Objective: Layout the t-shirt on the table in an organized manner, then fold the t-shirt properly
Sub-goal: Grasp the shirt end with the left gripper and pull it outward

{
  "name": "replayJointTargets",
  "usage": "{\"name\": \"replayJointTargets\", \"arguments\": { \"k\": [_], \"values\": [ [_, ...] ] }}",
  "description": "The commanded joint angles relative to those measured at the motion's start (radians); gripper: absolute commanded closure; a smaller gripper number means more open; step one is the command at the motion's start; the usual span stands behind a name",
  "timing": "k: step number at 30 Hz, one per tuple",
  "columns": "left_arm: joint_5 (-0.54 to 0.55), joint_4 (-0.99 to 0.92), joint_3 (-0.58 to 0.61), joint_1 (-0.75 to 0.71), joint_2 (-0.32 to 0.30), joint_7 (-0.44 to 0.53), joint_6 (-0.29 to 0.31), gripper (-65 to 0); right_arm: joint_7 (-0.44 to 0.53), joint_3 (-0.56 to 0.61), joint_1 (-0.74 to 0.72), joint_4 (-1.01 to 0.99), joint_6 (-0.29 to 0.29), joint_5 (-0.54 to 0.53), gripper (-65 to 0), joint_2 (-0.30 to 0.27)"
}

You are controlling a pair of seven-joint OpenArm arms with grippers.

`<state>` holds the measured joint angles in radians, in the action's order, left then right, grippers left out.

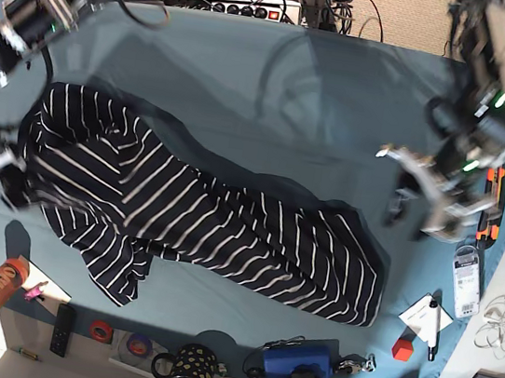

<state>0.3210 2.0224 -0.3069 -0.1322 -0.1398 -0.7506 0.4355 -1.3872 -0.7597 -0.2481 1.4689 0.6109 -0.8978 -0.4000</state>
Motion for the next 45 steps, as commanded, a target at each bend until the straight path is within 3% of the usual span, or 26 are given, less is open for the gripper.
{"name": "replayJointTargets", "arguments": {
  "k": [1,4,7,12,14,17,22,27,36,38,40,41,42,45],
  "values": [
    [0.011,-0.026,0.008,0.035,-0.007,0.026,-0.006,-27.2,0.023,-0.023,-0.002,0.017,0.008,-0.052,0.0,-0.032],
    [0.012,-0.143,0.018,0.112,-0.007,0.026,-0.009,-27.2,-0.007,-0.089,0.036,0.017,0.062,-0.139,0.0,-0.032],
    [0.012,-0.236,0.016,0.2,-0.008,0.026,-0.036,-27.2,-0.009,-0.11,0.061,0.017,0.074,-0.185,0.0,-0.032],
    [0.059,-0.415,0.032,0.372,-0.017,0.026,0.087,-27.2,-0.009,-0.106,0.077,0.017,0.081,-0.212,0.0,-0.024],
    [0.059,-0.523,0.072,0.453,-0.029,0.027,0.109,-27.2,-0.009,-0.102,0.076,0.017,0.087,-0.212,0.0,-0.024],
    [0.0,-0.719,0.156,0.589,-0.05,0.026,0.095,-27.2,-0.009,-0.097,0.076,0.017,0.087,-0.212,0.0,-0.024],
    [-0.029,-1.013,0.214,0.796,-0.069,0.027,-0.021,-27.2,-0.009,-0.097,0.077,0.017,0.087,-0.2,0.0,-0.024],
    [-0.031,-1.183,0.212,0.908,-0.068,0.025,-0.009,-27.2,-0.009,-0.097,0.077,0.017,0.087,-0.201,0.0,-0.024],
    [-0.046,-1.398,0.212,0.922,-0.074,0.079,0.018,-27.2,-0.009,-0.097,0.076,0.017,0.087,-0.201,0.0,-0.024],
    [-0.048,-1.399,0.212,0.922,-0.075,0.07,0.018,-23.3,-0.009,-0.097,0.076,0.017,0.087,-0.202,0.0,-0.024],
    [-0.048,-1.399,0.212,0.922,-0.074,0.068,0.031,-11.2,-0.009,-0.097,0.077,0.017,0.087,-0.202,0.0,-0.024],
    [-0.048,-1.399,0.212,0.922,-0.074,0.067,0.058,-3.7,-0.009,-0.097,0.076,0.017,0.087,-0.201,0.0,-0.024],
    [-0.047,-1.399,0.212,0.922,-0.074,0.064,0.09,0.0,-0.009,-0.097,0.076,0.017,0.087,-0.202,0.0,-0.024],
    [0.003,-1.376,0.212,0.922,-0.074,0.012,0.126,0.0,-0.009,-0.097,0.076,0.017,0.087,-0.203,0.0,-0.024]
  ]
}}
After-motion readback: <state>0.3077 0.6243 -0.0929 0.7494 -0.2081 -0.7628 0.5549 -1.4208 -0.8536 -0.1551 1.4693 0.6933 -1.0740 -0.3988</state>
